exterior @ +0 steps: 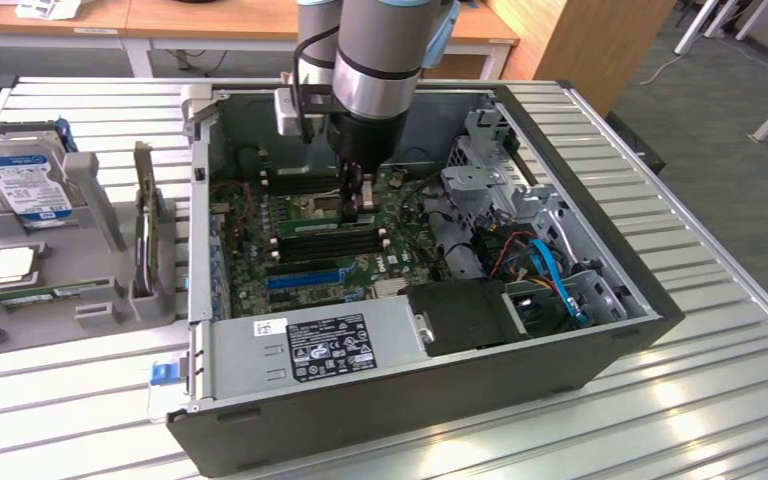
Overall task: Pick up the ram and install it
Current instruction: 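Insert the ram into the slot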
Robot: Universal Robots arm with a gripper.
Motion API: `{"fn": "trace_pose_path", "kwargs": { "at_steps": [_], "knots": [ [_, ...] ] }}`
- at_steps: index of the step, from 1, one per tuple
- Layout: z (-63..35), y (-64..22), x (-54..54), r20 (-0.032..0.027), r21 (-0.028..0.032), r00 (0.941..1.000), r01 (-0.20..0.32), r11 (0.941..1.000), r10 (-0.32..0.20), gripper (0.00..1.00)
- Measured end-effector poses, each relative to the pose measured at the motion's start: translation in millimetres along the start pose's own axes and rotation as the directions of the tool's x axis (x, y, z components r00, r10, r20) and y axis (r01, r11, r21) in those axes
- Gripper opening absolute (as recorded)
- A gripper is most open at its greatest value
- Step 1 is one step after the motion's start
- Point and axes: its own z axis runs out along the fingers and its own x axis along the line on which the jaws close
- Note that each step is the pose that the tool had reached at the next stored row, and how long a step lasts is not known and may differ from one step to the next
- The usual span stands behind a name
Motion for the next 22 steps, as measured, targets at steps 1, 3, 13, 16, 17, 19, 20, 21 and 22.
{"fn": "trace_pose_path", "kwargs": {
  "at_steps": [1, 3, 13, 16, 17, 19, 20, 21, 22],
  "knots": [
    [0.0, -0.3, 0.0, 0.0001, 0.0001, 1.0, 0.0, 1.0, 0.0, 0.12],
    [0.0, -0.3, 0.0, 0.0, 0.0001, 1.0, 0.0, 1.0, 0.0, 0.12],
    [-0.5, -0.5, 7.1, 0.0001, 0.0001, 1.0, 0.0, 1.0, 0.0, 0.12],
    [-0.5, -0.5, 7.2, 0.0001, 0.0001, 1.0, 0.0, 1.0, 0.0, 0.12],
    [-0.5, -0.5, 7.2, 0.0001, 0.0001, 1.0, 0.0, 1.0, 0.0, 0.12],
    [0.4, -0.5, 7.3, 0.0001, 0.0001, 1.0, 0.0, 1.0, 0.0, 0.12],
    [1.2, -0.5, 7.5, 0.0, 0.0, 1.0, 0.0, 1.0, 0.0, 0.12],
    [2.2, -0.6, 7.6, 0.0, 0.0, 1.0, 0.0, 1.0, 0.0, 0.12],
    [3.3, -0.6, 7.7, 0.0, 0.0, 1.0, 0.0, 1.0, 0.0, 0.12]
  ]
}}
